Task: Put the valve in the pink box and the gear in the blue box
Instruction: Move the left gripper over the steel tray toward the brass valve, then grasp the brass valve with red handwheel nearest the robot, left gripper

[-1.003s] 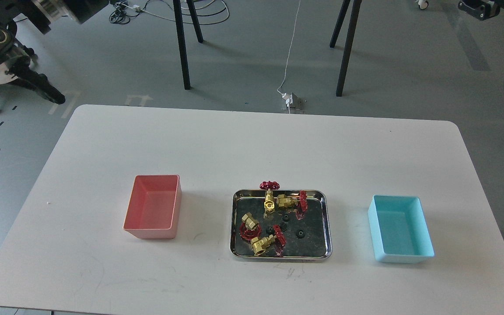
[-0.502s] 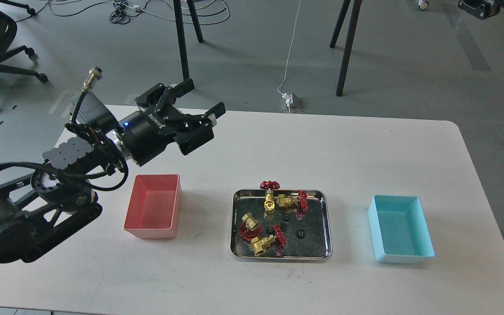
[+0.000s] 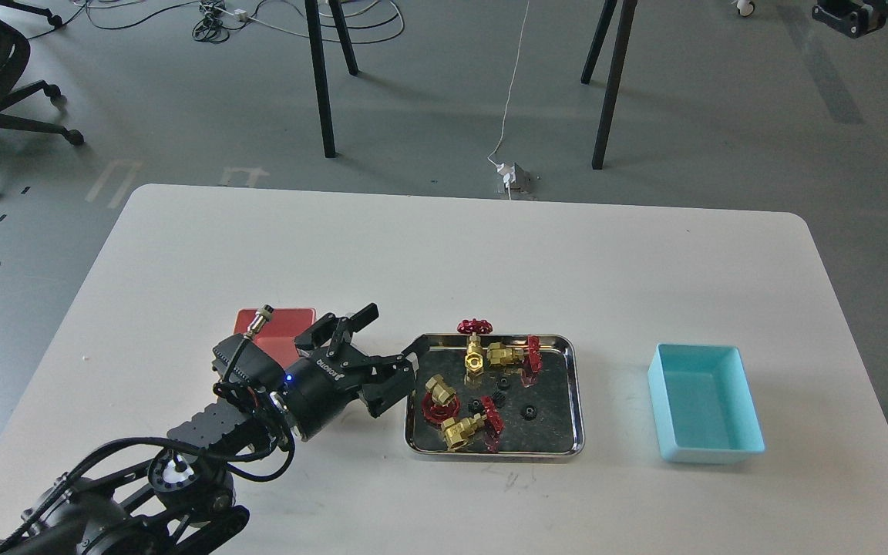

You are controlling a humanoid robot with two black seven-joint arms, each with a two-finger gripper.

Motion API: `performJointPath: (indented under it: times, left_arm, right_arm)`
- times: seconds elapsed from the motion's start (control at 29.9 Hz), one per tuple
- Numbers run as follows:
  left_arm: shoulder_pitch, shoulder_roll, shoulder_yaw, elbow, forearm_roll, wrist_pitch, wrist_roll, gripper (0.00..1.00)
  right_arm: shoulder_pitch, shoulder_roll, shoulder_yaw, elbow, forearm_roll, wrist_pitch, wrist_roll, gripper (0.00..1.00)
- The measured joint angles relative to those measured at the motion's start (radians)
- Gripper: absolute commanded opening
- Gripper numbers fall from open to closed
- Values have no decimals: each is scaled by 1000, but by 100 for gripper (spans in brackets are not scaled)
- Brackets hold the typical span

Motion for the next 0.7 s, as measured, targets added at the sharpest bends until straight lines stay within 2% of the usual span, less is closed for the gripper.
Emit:
performJointPath:
  times: [0.33,0.7]
  left_arm:
    - [38,-133,42,114,0,0,-1,97]
    - [-3,-185,90,204,0,-2,0,97]
  right_arm:
    - [-3,0,-7,-1,-28,0,-1,100]
    - [-1,2,-8,0,-28,0,-11,100]
